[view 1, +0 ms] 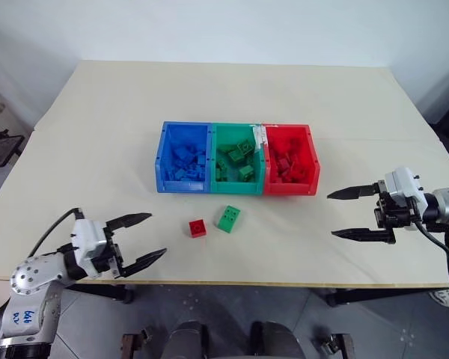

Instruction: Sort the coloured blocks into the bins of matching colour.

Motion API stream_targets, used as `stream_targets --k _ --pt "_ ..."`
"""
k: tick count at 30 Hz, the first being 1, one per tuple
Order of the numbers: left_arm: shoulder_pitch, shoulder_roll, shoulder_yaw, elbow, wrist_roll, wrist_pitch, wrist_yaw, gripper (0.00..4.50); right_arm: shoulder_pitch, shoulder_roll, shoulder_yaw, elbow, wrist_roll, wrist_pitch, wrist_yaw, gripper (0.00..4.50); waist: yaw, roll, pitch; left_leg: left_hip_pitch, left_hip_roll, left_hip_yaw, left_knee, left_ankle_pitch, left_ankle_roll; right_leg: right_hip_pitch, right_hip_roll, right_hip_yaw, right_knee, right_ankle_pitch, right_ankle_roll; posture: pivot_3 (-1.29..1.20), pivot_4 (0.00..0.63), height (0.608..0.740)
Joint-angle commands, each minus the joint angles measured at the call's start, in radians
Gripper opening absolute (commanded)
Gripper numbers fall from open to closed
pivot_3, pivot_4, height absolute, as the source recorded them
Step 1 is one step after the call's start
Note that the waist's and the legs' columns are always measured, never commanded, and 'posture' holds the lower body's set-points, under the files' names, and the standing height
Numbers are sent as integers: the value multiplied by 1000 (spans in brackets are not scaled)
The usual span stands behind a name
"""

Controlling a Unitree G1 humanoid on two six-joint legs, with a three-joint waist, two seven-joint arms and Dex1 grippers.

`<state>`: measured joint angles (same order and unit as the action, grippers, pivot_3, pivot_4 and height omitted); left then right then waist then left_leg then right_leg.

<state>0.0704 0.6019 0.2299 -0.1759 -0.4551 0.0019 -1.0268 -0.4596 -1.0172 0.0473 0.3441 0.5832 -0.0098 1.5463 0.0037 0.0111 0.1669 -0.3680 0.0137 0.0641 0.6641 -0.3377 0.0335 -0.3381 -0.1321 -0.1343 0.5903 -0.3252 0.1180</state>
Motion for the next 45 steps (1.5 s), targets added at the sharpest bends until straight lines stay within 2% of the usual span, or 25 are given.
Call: stream_targets --k 1,5,8,12,17,23,32,35,42,45 --pt "-62 -23 -84 -133 47 87 117 4500 -19 8 -38 -19 -5 20 66 4455 3 0 0 0 0 0 0 0 0 0 0 0 0 0 0 0 150 740" --pt "-240 -57 -257 -238 174 395 324 4500 -19 14 -44 -35 1 32 68 4455 11 0 0 0 -1 0 1 1 1 1 1 0 0 0 1 0 150 740" --pt "-340 -144 -319 -258 167 538 426 4500 0 -4 -41 -62 42 27 68 4455 19 0 0 0 -1 1 1 1 1 1 2 0 0 1 1 0 150 740" --pt "-454 -225 -412 -265 179 703 501 4500 11 -7 -48 -73 35 34 68 4455 22 -1 0 -1 -1 1 1 1 1 1 3 -1 0 1 2 0 150 740" --pt "-571 -251 -516 -271 199 965 564 4500 57 -54 -62 -95 73 26 68 4455 26 -1 0 -1 -2 1 2 2 2 1 7 0 -1 1 2 0 150 740" --pt "-649 -276 -583 -284 215 1178 638 4500 83 -63 -93 -95 58 23 68 4455 25 -1 0 -2 -1 1 2 2 2 2 7 0 -2 1 2 0 150 740" --pt "-669 -302 -640 -240 240 1316 714 4500 129 -58 -151 -121 49 42 67 4455 26 -1 0 -1 -2 1 2 2 2 4 7 1 -4 1 2 0 150 740" --pt "-669 -294 -658 -219 246 1328 722 3976 129 -54 -158 -122 38 45 64 4500 26 -1 0 -1 -1 0 2 2 2 4 7 2 -5 1 2 0 150 740" --pt "-666 -298 -666 -191 263 1324 747 1838 108 -47 -162 -114 21 53 63 4500 25 0 0 1 -1 0 2 2 2 6 7 2 -5 1 2 0 150 740" --pt "-681 -303 -664 -149 310 1189 764 990 96 -46 -160 -103 10 52 64 4500 25 0 0 1 -1 0 2 2 2 7 7 1 -6 1 2 0 150 740"
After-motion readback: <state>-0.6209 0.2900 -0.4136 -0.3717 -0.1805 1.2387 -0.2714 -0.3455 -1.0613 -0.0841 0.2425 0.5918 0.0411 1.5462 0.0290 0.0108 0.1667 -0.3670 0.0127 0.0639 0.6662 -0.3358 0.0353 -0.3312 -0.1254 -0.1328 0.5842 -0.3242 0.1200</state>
